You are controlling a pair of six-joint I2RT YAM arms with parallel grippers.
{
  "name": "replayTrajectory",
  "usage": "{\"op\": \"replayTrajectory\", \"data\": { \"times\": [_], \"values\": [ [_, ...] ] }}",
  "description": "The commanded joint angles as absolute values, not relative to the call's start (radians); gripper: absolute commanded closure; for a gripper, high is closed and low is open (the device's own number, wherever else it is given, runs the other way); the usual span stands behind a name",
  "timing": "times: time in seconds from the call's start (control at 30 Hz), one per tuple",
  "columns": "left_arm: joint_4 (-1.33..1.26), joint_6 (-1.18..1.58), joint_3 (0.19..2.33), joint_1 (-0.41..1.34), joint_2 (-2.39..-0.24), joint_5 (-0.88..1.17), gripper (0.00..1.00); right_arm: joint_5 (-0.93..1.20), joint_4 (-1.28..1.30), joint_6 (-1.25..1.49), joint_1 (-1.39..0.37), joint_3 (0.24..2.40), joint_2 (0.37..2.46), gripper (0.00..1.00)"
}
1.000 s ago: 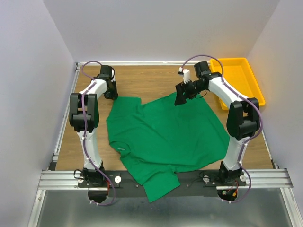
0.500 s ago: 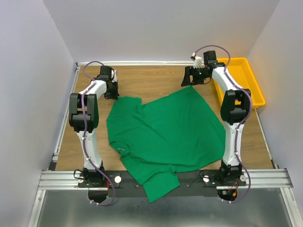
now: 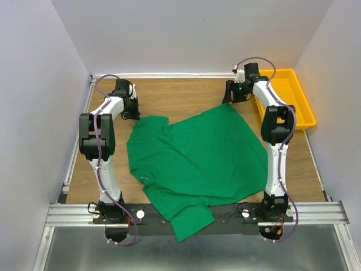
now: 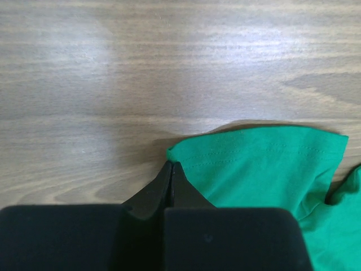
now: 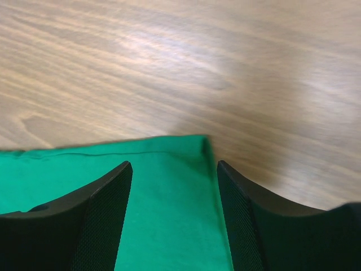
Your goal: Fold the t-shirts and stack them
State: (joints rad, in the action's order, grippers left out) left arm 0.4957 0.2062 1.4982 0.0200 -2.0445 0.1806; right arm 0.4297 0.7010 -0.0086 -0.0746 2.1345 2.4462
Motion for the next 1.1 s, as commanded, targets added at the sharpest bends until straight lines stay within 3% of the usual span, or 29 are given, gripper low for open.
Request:
{"op": "replayTrajectory", "data": {
  "times": [0.0, 0.13, 0.27, 0.6, 1.07],
  "values": [
    [0.499, 0.203, 1.474, 0.018, -2.005, 0.221, 1.0, 0.385, 0.681, -0.061, -0.055, 2.172, 2.476, 0.31],
    [0.497, 0.199, 1.473, 0.017, -2.002, 0.225, 1.0, 0.445, 0.683, -0.066, -0.055, 2.172, 2.511, 0.32],
    [0.499, 0.201, 1.482, 0.017, -1.999, 0.233, 1.0, 0.486, 0.686, -0.064, -0.054, 2.151, 2.526, 0.44],
    [0.47, 0.222, 1.509, 0.008, -1.957, 0.206, 1.0, 0.505, 0.686, -0.078, -0.055, 2.123, 2.52, 0.46],
    [0.48, 0.206, 1.522, 0.008, -1.933, 0.232, 1.0, 0.54, 0.687, -0.058, -0.054, 2.154, 2.559, 0.67]
  ]
}}
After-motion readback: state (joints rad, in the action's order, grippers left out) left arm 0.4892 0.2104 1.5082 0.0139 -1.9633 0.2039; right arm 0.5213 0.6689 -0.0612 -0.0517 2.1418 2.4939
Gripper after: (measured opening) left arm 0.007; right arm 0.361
